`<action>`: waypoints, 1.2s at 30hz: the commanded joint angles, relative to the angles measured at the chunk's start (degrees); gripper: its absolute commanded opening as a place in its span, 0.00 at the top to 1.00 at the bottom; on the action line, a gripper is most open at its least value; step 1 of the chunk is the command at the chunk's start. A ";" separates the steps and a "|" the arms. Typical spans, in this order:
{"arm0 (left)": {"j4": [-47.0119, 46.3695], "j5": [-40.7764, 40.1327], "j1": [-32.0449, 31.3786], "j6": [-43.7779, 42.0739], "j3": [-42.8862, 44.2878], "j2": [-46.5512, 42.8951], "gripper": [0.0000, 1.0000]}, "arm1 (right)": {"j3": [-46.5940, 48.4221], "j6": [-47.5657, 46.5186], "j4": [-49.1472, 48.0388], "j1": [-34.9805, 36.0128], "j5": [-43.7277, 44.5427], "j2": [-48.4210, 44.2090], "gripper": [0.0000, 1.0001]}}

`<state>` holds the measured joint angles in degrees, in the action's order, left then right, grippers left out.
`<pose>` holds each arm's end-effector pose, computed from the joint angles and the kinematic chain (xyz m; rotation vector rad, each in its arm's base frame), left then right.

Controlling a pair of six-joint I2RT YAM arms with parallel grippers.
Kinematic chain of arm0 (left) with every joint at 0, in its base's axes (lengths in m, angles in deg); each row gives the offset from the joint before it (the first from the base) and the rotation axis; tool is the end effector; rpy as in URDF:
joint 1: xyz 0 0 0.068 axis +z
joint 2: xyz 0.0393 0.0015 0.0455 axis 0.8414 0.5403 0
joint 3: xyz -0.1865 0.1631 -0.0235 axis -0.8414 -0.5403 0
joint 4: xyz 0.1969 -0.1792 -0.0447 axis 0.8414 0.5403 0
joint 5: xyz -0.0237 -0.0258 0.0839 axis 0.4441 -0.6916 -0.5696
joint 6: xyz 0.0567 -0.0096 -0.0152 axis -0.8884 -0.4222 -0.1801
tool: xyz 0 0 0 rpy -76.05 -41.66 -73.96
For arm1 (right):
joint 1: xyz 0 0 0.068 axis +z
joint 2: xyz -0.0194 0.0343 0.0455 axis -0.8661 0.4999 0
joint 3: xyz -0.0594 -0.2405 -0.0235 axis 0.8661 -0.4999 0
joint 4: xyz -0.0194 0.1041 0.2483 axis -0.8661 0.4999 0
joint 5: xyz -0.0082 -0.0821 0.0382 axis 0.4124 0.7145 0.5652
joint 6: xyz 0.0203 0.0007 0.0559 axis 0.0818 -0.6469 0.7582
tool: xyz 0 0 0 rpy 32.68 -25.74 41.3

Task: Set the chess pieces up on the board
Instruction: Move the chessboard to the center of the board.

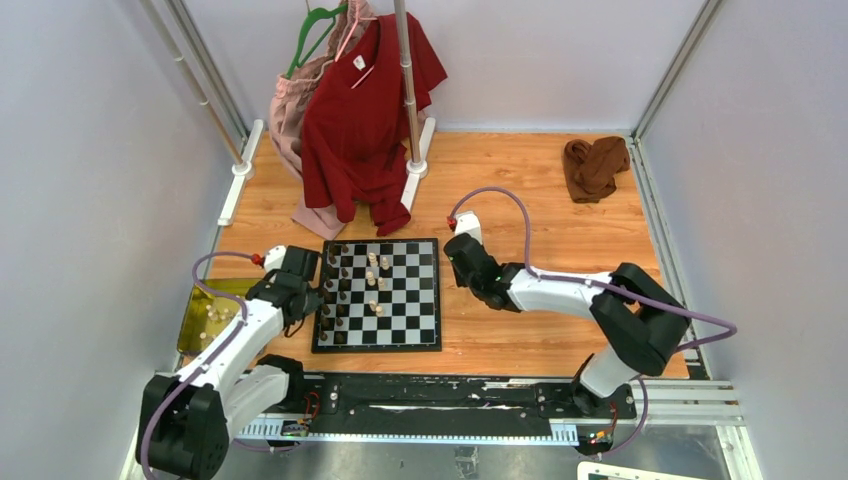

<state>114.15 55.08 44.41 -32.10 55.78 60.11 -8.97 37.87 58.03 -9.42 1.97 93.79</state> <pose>0.1846 -0.0253 0.1421 -0.8358 2.4079 0.1395 0.2226 0.2417 0.1519 -0.3386 2.1191 0.2293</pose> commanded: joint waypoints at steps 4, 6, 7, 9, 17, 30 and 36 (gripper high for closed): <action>-6.43 -1.18 1.94 3.84 -4.86 -2.06 1.00 | -0.09 1.58 -4.82 0.76 -0.34 4.13 1.00; -7.19 -1.13 2.60 4.70 -6.20 -3.67 1.00 | 0.17 1.63 -5.12 0.76 -0.55 4.97 1.00; -7.36 -1.18 2.86 5.21 -6.76 -4.72 1.00 | 0.26 1.48 -5.19 0.79 -0.51 5.41 1.00; -7.49 -1.28 3.38 6.32 -7.84 -7.17 1.00 | 0.44 1.50 -5.21 0.77 -0.67 6.01 1.00; -8.87 3.10 4.93 12.47 -11.99 -13.10 1.00 | 1.00 2.14 -6.51 0.75 -1.76 8.12 1.00; -9.94 9.71 5.06 18.06 -15.19 -17.14 1.00 | -0.51 4.63 -11.37 0.35 -3.90 10.18 1.00; -11.11 11.81 5.06 18.87 -16.27 -18.55 1.00 | -1.03 5.95 -12.07 -0.46 -4.71 10.58 1.00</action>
<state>103.87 63.54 49.24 -14.81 40.66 42.39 -8.88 41.74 47.17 -9.44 -2.29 103.45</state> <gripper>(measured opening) 0.010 0.009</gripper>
